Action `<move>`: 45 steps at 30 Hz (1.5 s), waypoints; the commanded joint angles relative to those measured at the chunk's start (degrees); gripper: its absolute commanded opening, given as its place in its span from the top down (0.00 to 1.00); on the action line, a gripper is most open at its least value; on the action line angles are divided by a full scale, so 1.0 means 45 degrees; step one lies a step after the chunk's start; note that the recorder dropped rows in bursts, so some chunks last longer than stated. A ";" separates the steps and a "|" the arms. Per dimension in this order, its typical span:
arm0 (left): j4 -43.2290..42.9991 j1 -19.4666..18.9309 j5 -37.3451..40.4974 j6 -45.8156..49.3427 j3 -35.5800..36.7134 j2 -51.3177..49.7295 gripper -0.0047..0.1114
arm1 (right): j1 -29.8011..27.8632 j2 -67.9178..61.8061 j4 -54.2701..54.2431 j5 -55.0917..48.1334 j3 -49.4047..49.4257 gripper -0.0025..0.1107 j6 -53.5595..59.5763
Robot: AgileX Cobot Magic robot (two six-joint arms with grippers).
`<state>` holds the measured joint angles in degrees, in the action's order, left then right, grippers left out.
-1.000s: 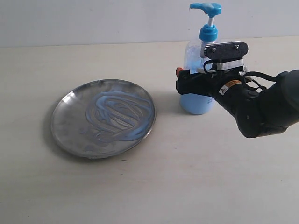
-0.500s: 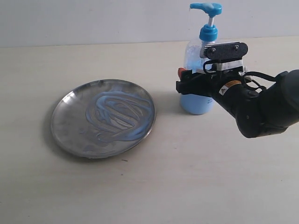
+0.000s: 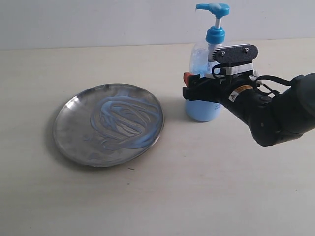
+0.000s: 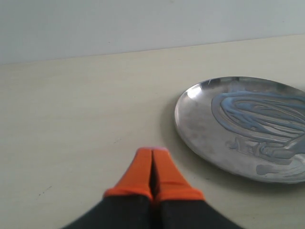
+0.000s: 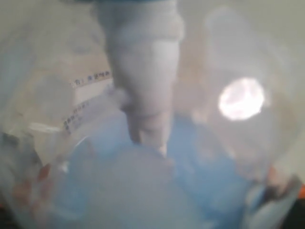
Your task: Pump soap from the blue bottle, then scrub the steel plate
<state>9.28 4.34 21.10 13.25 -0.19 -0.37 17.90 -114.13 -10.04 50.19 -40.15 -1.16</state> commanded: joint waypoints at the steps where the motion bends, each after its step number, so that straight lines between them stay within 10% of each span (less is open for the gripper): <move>1: 0.0019 0.0072 -0.0059 0.0005 0.0042 0.0082 0.96 | 0.0020 0.0025 0.0673 -0.0272 -0.0058 0.97 -0.0439; 45: 0.0019 0.0072 -0.0059 0.0005 0.0042 0.0082 0.96 | 0.1093 0.2035 0.0739 -0.4452 -0.0058 0.98 0.0934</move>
<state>9.28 4.34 21.10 13.25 -0.19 -0.37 20.64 -105.01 -7.60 29.43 -40.67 -0.61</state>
